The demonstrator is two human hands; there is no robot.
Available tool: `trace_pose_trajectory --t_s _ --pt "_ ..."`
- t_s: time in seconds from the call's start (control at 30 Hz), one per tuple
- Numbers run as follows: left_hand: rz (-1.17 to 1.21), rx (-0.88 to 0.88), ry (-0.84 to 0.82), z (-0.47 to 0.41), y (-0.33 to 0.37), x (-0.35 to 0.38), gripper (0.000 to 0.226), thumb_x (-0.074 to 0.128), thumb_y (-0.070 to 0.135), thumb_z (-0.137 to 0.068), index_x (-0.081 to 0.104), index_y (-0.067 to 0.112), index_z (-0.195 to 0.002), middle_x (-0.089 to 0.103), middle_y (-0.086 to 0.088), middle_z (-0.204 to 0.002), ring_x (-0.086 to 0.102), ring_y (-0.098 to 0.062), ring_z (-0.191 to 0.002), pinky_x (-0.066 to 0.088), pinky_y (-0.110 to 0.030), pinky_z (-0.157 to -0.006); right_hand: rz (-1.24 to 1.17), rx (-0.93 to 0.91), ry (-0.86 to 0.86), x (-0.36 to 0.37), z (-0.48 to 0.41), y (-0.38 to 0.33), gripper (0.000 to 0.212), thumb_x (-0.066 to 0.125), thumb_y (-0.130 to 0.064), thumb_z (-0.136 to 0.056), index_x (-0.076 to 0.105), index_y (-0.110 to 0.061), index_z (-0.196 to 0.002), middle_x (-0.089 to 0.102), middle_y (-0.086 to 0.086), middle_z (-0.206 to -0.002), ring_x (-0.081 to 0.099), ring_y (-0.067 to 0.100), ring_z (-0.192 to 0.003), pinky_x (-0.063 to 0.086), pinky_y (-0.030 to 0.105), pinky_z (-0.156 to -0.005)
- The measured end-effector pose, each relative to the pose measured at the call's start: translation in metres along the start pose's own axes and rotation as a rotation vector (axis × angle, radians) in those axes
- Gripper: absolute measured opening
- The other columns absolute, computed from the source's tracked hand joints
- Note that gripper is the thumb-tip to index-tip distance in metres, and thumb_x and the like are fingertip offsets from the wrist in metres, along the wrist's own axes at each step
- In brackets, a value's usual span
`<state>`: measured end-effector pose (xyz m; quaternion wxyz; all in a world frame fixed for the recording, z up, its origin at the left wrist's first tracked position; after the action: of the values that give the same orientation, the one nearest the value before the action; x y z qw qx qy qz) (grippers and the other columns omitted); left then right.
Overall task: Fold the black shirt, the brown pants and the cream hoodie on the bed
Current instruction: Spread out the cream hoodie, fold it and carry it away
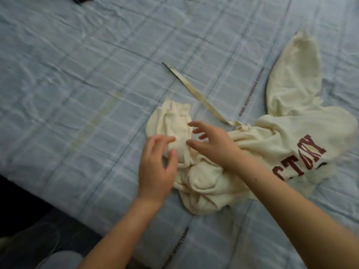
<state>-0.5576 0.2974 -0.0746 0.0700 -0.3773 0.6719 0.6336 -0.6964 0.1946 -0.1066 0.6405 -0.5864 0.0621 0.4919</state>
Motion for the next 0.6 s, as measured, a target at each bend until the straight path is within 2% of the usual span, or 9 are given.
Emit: trace_pose_trajectory --t_s 0.1,0.13,0.2,0.3,0.37,0.43,0.47,0.53,0.6 --pt "0.149 -0.732 -0.090 -0.012 -0.067 0.021 0.066 0.066 0.048 -0.085 0.047 0.008 -0.133 0.052 -0.015 -0.133 0.053 -0.030 -0.120 0.042 -0.037 -0.102 -0.125 0.020 0.037 0.006 0.008 0.005 0.027 0.074 -0.025 -0.080 0.060 -0.027 -0.103 0.068 -0.007 -0.096 0.067 0.009 -0.083 0.056 0.037 -0.081" --pt "0.213 -0.853 -0.148 -0.012 -0.072 0.037 0.079 0.069 0.053 -0.080 0.042 0.006 -0.137 0.051 -0.016 -0.137 0.051 -0.031 -0.123 0.042 -0.039 -0.104 -0.192 0.014 0.065 0.008 0.012 0.006 0.024 0.074 -0.018 -0.079 0.058 -0.022 -0.096 0.069 -0.004 -0.093 0.068 0.012 -0.082 0.057 0.040 -0.079" --pt "0.033 -0.790 -0.237 -0.019 -0.065 0.056 0.085 0.076 0.053 -0.072 0.042 0.005 -0.134 0.054 -0.019 -0.133 0.053 -0.034 -0.121 0.045 -0.039 -0.099 -0.240 -0.007 0.097 0.010 0.019 0.007 0.020 0.071 -0.010 -0.080 0.054 -0.016 -0.090 0.070 0.000 -0.089 0.068 0.015 -0.082 0.055 0.042 -0.077" --pt "-0.160 -0.591 -0.208 -0.024 -0.048 0.064 0.051 0.074 0.030 -0.077 0.055 0.007 -0.119 0.062 -0.019 -0.119 0.058 -0.037 -0.110 0.046 -0.037 -0.085 -0.046 -0.071 0.114 -0.014 0.022 0.012 0.013 0.064 -0.017 -0.088 0.056 -0.021 -0.098 0.066 -0.011 -0.086 0.058 0.002 -0.081 0.041 0.029 -0.074" --pt "-0.063 -0.553 -0.118 -0.026 -0.050 0.055 0.035 0.068 0.013 -0.082 0.061 0.007 -0.116 0.067 -0.016 -0.115 0.061 -0.033 -0.107 0.047 -0.033 -0.083 0.359 -0.094 0.099 -0.042 0.019 0.020 0.027 0.060 -0.029 -0.090 0.058 -0.028 -0.117 0.064 -0.013 -0.104 0.053 -0.001 -0.100 0.032 0.023 -0.086" --pt "0.176 -0.540 -0.020 -0.033 -0.054 0.037 0.031 0.066 0.002 -0.083 0.063 0.006 -0.114 0.069 -0.012 -0.109 0.065 -0.026 -0.102 0.051 -0.032 -0.086 0.842 -0.024 -0.024 -0.059 0.015 0.039 0.039 0.054 -0.044 -0.088 0.055 -0.029 -0.125 0.063 -0.006 -0.122 0.050 0.015 -0.122 0.027 0.034 -0.107" --pt "0.312 -0.521 0.036 -0.040 -0.055 0.024 0.032 0.066 -0.003 -0.083 0.063 0.006 -0.114 0.069 -0.009 -0.107 0.067 -0.018 -0.097 0.053 -0.030 -0.085 0.940 0.037 -0.088 -0.065 0.016 0.047 0.036 0.051 -0.047 -0.087 0.058 -0.030 -0.117 0.065 -0.005 -0.119 0.053 0.020 -0.119 0.032 0.038 -0.105" --pt "0.422 -0.474 0.187 -0.058 -0.063 -0.014 0.036 0.065 -0.008 -0.083 0.059 0.008 -0.114 0.066 -0.004 -0.104 0.065 0.001 -0.084 0.052 -0.015 -0.076 0.845 0.046 -0.069 -0.073 0.019 0.047 0.023 0.053 -0.044 -0.085 0.064 -0.030 -0.099 0.069 -0.003 -0.100 0.059 0.022 -0.101 0.043 0.034 -0.081" --pt "0.357 -0.501 0.290 -0.070 -0.080 -0.048 0.045 0.066 -0.007 -0.081 0.054 0.005 -0.122 0.064 -0.009 -0.112 0.064 -0.003 -0.087 0.049 -0.011 -0.076 0.638 -0.010 0.115 -0.086 0.025 0.039 0.016 0.062 -0.035 -0.084 0.070 -0.028 -0.095 0.070 -0.003 -0.091 0.059 0.025 -0.091 0.034 0.033 -0.068"
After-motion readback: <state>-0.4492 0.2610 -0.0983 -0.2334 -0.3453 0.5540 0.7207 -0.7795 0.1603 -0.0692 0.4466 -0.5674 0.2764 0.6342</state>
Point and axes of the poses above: each hand's wrist, its own z-axis away from the middle knuckle, its own x-axis out of the palm, y = z × x, the point moved 9 cm from there along -z, towards the middle knuckle
